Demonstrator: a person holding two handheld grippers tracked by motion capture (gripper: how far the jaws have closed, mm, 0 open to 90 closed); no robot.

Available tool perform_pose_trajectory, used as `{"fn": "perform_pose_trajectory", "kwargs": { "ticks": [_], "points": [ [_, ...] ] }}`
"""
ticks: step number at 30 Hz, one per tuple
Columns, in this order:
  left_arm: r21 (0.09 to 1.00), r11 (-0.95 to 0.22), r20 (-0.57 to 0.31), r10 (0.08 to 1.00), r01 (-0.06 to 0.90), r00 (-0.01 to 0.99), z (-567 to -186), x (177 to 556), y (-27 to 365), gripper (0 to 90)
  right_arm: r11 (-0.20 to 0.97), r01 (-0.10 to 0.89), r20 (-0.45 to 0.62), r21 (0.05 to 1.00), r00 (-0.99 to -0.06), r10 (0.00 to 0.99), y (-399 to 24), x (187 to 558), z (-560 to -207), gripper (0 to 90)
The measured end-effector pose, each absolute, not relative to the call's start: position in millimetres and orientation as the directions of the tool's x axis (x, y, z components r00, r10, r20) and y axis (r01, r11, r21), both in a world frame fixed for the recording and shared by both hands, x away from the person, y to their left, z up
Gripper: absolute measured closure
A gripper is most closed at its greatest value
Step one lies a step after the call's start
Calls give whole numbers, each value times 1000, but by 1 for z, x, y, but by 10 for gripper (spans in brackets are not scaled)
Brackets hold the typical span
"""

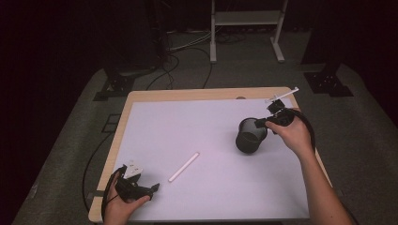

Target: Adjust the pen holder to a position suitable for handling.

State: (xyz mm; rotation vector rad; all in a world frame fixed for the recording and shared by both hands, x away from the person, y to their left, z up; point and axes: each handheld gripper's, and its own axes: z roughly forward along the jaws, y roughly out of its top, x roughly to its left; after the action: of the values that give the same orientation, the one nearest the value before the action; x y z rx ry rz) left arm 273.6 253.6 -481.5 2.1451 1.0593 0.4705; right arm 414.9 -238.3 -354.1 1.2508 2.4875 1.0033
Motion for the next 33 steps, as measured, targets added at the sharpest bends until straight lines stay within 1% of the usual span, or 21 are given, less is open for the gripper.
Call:
{"fn": "perform_pose_trajectory", "kwargs": {
  "ticks": [17,33],
  "points": [
    [715,-430,17,799,551,601,-481,274,254,0,485,618,144,619,-696,703,-217,386,-363,816],
    [718,-429,19,799,548,601,-481,274,253,0,542,586,145,603,-748,647,-192,371,-375,816]
  ]
}}
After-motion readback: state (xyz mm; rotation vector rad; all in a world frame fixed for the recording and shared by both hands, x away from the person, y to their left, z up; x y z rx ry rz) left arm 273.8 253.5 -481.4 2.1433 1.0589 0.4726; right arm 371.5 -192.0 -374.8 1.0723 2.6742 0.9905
